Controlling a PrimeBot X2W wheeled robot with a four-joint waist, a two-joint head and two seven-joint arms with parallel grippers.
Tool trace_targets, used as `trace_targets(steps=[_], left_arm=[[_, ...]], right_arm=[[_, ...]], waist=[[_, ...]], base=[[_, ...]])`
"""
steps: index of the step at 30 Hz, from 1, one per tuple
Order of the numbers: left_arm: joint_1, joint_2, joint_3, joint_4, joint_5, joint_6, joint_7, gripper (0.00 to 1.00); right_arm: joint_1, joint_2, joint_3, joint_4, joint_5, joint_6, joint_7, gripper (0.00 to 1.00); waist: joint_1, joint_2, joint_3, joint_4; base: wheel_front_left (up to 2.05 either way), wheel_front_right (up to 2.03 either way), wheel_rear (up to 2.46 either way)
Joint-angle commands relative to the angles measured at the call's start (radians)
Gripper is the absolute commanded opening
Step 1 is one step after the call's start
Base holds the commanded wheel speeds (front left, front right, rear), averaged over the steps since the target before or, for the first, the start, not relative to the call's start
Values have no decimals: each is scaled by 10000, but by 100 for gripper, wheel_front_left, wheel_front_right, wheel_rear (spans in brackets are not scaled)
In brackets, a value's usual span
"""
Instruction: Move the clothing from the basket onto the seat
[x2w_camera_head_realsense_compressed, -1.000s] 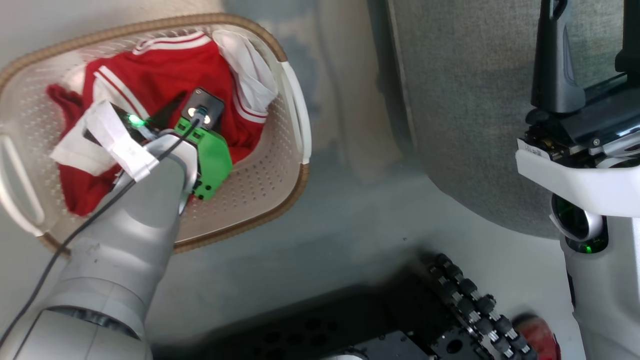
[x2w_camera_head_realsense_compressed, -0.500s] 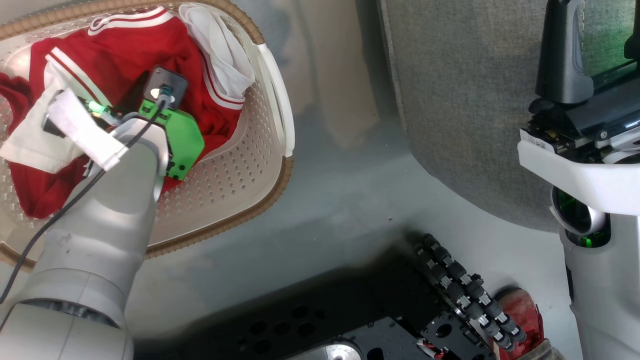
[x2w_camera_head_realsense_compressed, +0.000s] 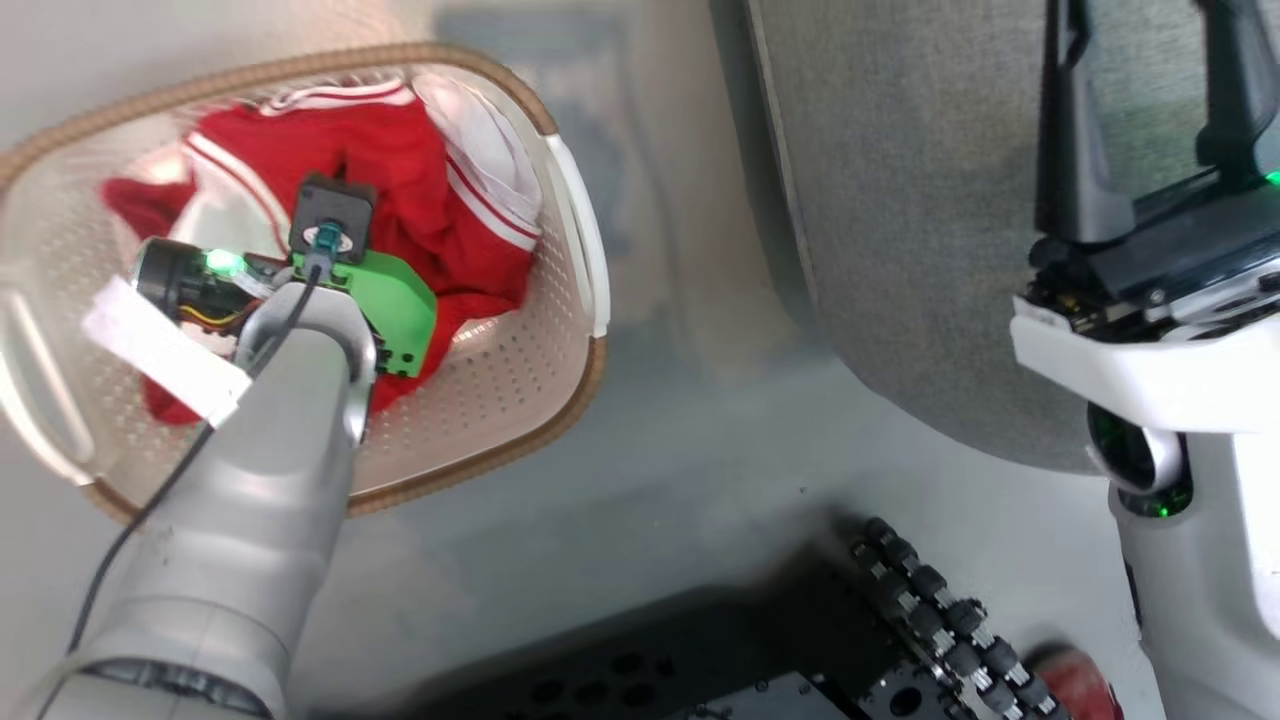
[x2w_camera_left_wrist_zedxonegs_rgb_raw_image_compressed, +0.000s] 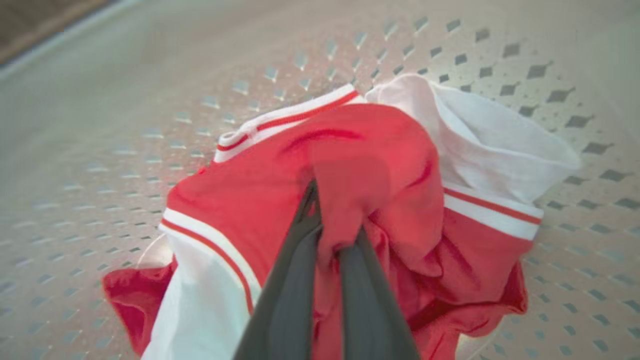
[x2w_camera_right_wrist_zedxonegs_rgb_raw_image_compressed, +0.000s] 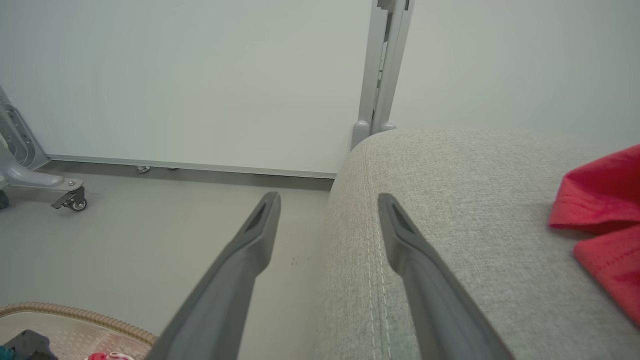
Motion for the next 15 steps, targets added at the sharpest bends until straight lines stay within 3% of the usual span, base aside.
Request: trace_targets(steps=[1,15], left_arm=[[385,-26,70,-530,-66,64,-71,0],[4470,53,1320,-5467,-338,-190,-68,0]], right_arm=[[201,-58,50,77,-27,-7,-30,100],[1845,-119,444,1039,-187,-7,-30,100]], waist=[[-1,0,-1347,645],[-1,0,-5327,1276]], base=[[0,0,0],[0,0,0]])
